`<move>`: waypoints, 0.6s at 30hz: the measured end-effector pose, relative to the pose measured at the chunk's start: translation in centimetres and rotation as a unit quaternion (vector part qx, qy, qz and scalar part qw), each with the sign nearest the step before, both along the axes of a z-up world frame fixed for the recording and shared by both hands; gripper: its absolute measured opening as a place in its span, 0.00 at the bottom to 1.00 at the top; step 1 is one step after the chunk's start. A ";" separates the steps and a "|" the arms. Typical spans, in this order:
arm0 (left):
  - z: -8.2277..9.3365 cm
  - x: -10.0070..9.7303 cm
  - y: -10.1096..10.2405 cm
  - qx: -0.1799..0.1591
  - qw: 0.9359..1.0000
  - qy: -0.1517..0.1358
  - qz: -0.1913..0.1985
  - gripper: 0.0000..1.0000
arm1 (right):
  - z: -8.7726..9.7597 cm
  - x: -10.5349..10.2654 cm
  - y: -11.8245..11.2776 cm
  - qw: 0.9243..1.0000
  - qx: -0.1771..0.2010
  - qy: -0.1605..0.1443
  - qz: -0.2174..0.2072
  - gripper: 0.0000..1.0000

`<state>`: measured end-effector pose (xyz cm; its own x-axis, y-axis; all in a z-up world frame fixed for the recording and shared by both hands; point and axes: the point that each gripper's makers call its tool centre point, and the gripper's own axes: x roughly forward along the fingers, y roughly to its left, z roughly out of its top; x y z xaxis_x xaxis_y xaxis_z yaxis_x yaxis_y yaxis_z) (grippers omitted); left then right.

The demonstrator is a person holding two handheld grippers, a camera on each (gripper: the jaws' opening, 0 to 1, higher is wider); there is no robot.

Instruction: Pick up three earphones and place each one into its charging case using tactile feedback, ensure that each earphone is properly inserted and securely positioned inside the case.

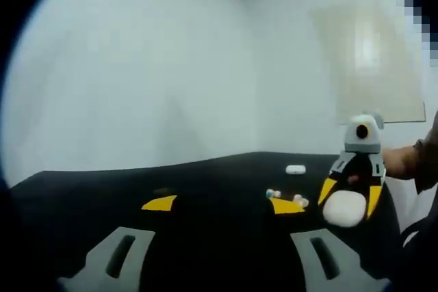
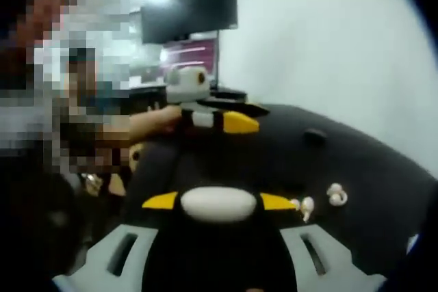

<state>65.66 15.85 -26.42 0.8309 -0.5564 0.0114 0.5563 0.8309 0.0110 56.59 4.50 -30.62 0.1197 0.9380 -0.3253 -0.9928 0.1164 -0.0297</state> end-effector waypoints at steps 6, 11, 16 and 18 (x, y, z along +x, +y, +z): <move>0.1 -0.1 0.0 0.000 1.000 -0.001 0.000 0.48 | -0.2 -0.6 0.7 1.000 -0.003 0.009 0.023 0.45; 0.0 -0.2 -0.1 0.002 1.000 0.000 -0.003 0.48 | -1.1 -1.4 0.3 0.998 -0.031 0.021 0.060 0.45; 0.0 -0.2 -0.2 0.003 1.000 0.000 -0.005 0.48 | -2.1 -1.2 -0.2 0.996 -0.048 0.024 0.066 0.45; 0.0 -0.2 -0.3 0.005 1.000 0.000 -0.006 0.48 | -1.7 -1.3 -0.1 0.997 -0.032 0.014 0.068 0.45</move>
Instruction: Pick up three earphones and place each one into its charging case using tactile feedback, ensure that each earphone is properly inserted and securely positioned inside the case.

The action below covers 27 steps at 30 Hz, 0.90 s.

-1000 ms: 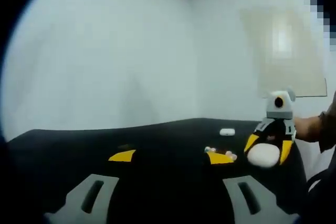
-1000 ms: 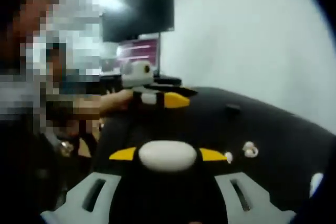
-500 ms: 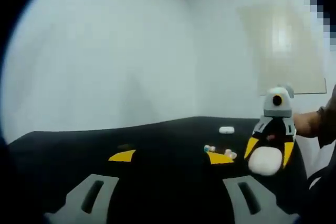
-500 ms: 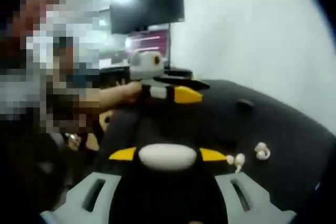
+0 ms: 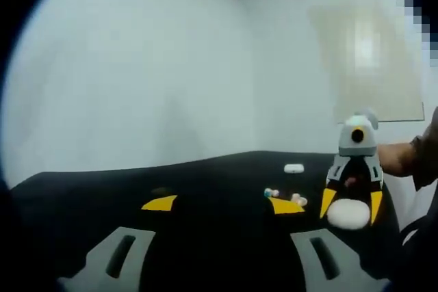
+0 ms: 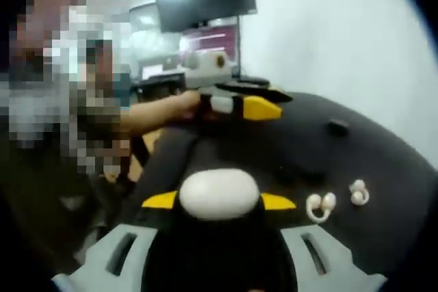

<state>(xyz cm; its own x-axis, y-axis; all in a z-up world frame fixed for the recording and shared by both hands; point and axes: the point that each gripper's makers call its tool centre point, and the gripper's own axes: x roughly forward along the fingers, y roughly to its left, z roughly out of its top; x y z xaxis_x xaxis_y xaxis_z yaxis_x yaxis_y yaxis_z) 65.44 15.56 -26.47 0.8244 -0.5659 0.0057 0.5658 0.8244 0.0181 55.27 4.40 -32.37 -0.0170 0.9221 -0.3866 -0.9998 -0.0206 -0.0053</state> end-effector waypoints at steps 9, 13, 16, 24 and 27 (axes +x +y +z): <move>0.0 0.0 -0.1 0.002 1.000 0.001 0.001 0.48 | 0.1 0.3 -0.5 1.000 0.004 -0.002 -0.024 0.47; -0.1 0.0 -0.1 0.004 1.000 0.001 -0.001 0.47 | 0.3 0.5 -1.1 0.999 0.003 -0.011 -0.038 0.47; -0.1 -0.1 -0.2 0.005 1.000 0.001 -0.001 0.47 | 0.4 0.7 -1.7 0.999 0.003 -0.019 -0.047 0.47; -0.2 -0.1 -0.2 0.011 1.000 0.002 -0.002 0.47 | 0.5 2.3 -3.4 0.997 0.008 -0.013 -0.070 0.42; -0.2 0.0 -0.2 0.012 1.000 0.002 -0.003 0.47 | 0.5 3.0 -4.0 0.996 0.006 -0.021 -0.083 0.35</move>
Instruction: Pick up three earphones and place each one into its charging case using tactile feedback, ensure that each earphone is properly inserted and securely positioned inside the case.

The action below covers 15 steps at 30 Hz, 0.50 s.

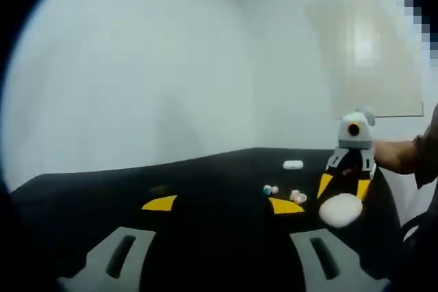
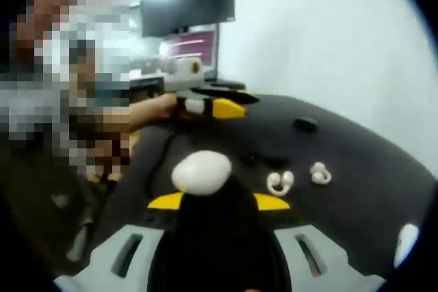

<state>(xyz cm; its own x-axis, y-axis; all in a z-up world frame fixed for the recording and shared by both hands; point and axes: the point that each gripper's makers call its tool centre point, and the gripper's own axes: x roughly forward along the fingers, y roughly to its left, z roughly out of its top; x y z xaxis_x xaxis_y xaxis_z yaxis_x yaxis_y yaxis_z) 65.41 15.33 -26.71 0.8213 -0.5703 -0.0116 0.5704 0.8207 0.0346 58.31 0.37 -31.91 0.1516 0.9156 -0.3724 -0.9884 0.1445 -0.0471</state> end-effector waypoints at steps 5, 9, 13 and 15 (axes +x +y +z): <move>-0.1 0.0 -0.1 0.006 1.000 0.000 -0.001 0.47 | -0.2 1.0 -0.6 1.000 0.005 0.016 -0.022 0.32; -0.3 -0.1 -0.1 0.008 1.000 0.002 -0.003 0.47 | 0.1 2.6 -1.2 0.995 0.029 0.070 -0.071 0.24; -0.3 -0.1 -0.1 0.009 1.000 0.001 -0.004 0.47 | 2.6 1.7 -0.5 0.976 0.122 0.170 -0.064 0.28; -0.3 -0.1 -0.2 0.008 1.000 0.002 -0.005 0.47 | 3.0 0.8 0.0 0.968 0.127 0.211 -0.051 0.33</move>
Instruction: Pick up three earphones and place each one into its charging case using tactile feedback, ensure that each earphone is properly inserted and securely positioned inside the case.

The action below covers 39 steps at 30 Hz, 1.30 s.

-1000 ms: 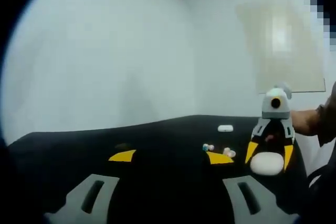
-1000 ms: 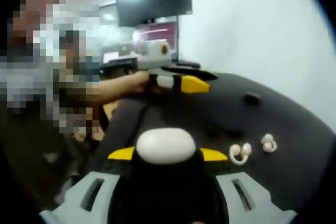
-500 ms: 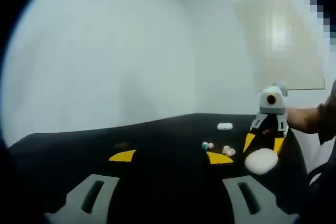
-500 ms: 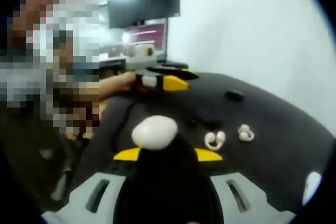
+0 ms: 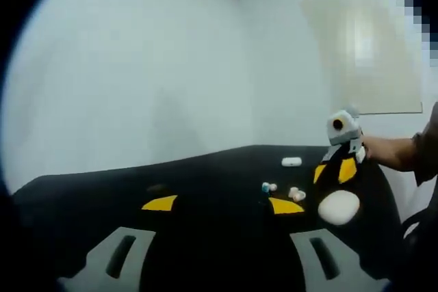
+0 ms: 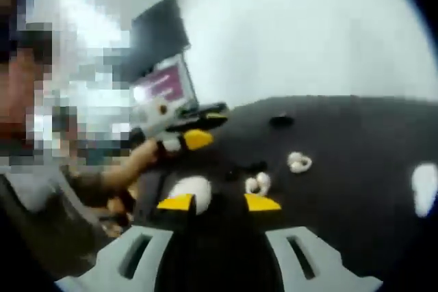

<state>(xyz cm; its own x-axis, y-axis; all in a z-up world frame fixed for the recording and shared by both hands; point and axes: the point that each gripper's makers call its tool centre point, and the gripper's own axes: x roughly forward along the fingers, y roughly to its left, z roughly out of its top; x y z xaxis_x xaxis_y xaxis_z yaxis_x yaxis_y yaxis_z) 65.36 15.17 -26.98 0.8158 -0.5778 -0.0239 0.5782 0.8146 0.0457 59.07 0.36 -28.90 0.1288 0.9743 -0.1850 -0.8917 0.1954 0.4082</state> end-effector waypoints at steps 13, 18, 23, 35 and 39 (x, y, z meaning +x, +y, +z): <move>-0.3 -0.1 -0.3 0.013 1.000 0.000 -0.005 0.47 | -3.1 -2.5 3.3 0.987 -0.105 -0.103 0.059 0.40; -0.2 -0.1 -0.3 0.010 1.000 0.000 -0.006 0.47 | -3.4 -2.6 3.4 0.980 -0.119 -0.144 0.063 0.40; -0.3 -0.1 -0.4 0.014 1.000 0.000 -0.006 0.47 | -3.5 -2.2 3.3 0.971 -0.134 -0.186 0.069 0.40; -0.4 -0.2 -0.6 0.017 1.000 0.000 -0.008 0.47 | -2.0 -0.4 1.8 0.999 -0.034 0.018 0.022 0.36; -0.5 -0.2 -0.6 0.020 1.000 0.001 -0.008 0.47 | -2.1 -0.3 2.3 0.998 -0.042 0.037 0.012 0.33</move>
<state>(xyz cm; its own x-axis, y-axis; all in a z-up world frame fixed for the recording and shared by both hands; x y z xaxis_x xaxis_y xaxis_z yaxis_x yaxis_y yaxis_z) 65.18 14.57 -27.47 0.8062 -0.5896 -0.0490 0.5916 0.8027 0.0758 58.78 2.67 -31.03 0.0896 0.9577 -0.2734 -0.8647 0.2111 0.4559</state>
